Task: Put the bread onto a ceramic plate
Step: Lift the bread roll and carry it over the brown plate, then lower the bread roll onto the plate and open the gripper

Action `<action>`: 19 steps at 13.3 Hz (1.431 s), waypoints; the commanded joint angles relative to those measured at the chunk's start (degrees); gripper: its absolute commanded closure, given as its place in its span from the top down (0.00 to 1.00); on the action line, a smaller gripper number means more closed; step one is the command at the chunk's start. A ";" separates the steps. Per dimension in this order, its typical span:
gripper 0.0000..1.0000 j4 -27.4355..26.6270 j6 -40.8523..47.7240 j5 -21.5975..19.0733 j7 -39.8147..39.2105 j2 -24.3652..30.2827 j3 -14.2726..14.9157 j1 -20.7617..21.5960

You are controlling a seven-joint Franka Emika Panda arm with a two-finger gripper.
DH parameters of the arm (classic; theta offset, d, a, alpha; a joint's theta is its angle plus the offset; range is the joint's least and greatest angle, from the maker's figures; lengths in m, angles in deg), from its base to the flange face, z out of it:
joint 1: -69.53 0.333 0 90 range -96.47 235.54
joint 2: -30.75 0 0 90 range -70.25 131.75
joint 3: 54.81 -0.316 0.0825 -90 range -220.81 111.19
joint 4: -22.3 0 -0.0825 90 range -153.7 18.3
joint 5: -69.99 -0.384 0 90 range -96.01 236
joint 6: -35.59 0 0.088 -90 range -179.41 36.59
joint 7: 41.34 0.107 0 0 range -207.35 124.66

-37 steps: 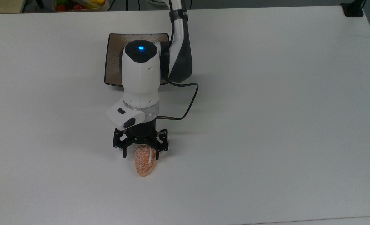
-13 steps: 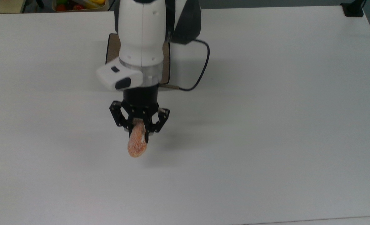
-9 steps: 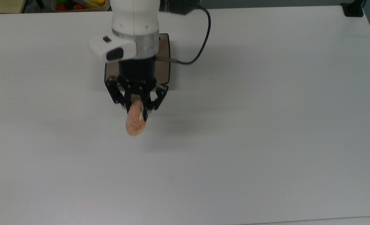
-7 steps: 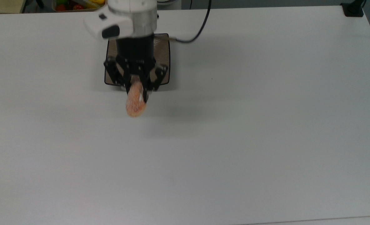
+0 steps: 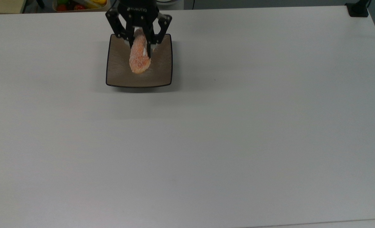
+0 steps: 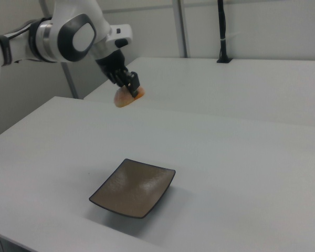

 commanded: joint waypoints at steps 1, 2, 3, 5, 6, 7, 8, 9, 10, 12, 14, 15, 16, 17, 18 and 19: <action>0.22 -9.94 2.99 -0.85 -2.01 7.78 -0.08 1.60; 0.22 -10.38 5.44 -0.85 -3.06 7.78 -0.08 1.69; 0.24 -11.69 7.21 -0.85 -5.59 7.70 -0.08 1.69; 0.24 -15.21 6.70 -0.67 -9.56 7.61 -0.08 1.61; 0.24 -15.92 6.61 -0.76 -10.53 7.17 -0.08 1.60; 0.24 -17.66 6.00 -0.76 -11.59 6.82 -0.08 1.34; 0.24 -19.60 4.34 -0.67 -11.68 6.64 0.00 1.34; 0.24 -21.62 1.97 -0.67 -11.68 6.64 0.00 1.25; 0.25 -23.20 0.04 -0.67 -11.77 6.47 0.00 1.17; 0.27 -25.84 -3.48 0.11 -11.77 5.16 0.00 1.25; 0.27 -27.52 -6.48 0.30 -11.77 4.45 0.09 0.99; 0.27 -28.31 -7.62 0.56 -11.77 4.10 0.09 0.99; 0.27 -29.27 -8.93 1.43 -11.77 3.40 0.09 0.90; 0.27 -29.98 -10.51 2.40 -11.77 2.87 0.18 0.55; 0.27 -30.77 -12.01 3.10 -11.77 2.51 0.18 0.20; 0.28 -31.30 -13.24 3.72 -11.77 1.81 0.27 -0.15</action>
